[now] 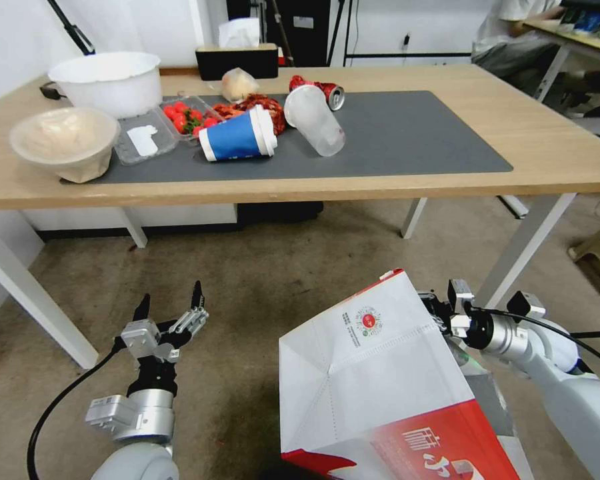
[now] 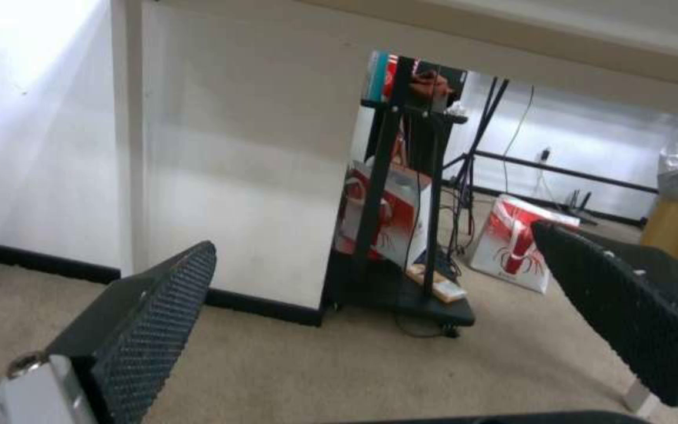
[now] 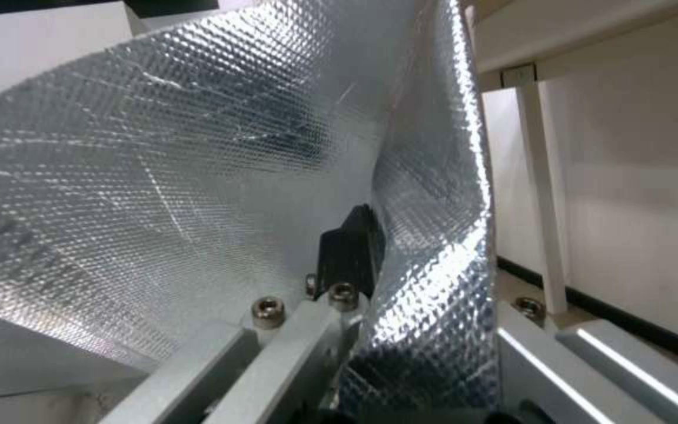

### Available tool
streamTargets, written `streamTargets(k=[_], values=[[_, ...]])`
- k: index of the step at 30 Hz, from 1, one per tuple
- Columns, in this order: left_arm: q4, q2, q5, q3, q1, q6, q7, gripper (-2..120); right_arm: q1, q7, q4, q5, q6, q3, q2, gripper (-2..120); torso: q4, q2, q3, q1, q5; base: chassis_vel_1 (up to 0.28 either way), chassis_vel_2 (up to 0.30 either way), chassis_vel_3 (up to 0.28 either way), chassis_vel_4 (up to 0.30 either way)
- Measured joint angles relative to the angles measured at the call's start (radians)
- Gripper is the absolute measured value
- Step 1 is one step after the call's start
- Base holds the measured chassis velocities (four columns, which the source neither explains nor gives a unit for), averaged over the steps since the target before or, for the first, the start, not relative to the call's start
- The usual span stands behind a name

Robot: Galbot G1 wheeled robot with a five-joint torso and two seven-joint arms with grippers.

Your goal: Pick up the food delivery bag from the floor and place it on the table.

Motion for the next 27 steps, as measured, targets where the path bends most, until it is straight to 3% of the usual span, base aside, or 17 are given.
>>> streamTargets(k=[27], values=[[-0.004, 0.001, 0.005, 0.002, 0.002, 0.003, 0.006, 100, -0.013, 0.002, 0.010, -0.001, 0.002, 0.008, -0.003, 0, 0.0000, 0.106, 0.072, 0.033, 0.0000, 0.000, 0.000, 0.000, 0.000]])
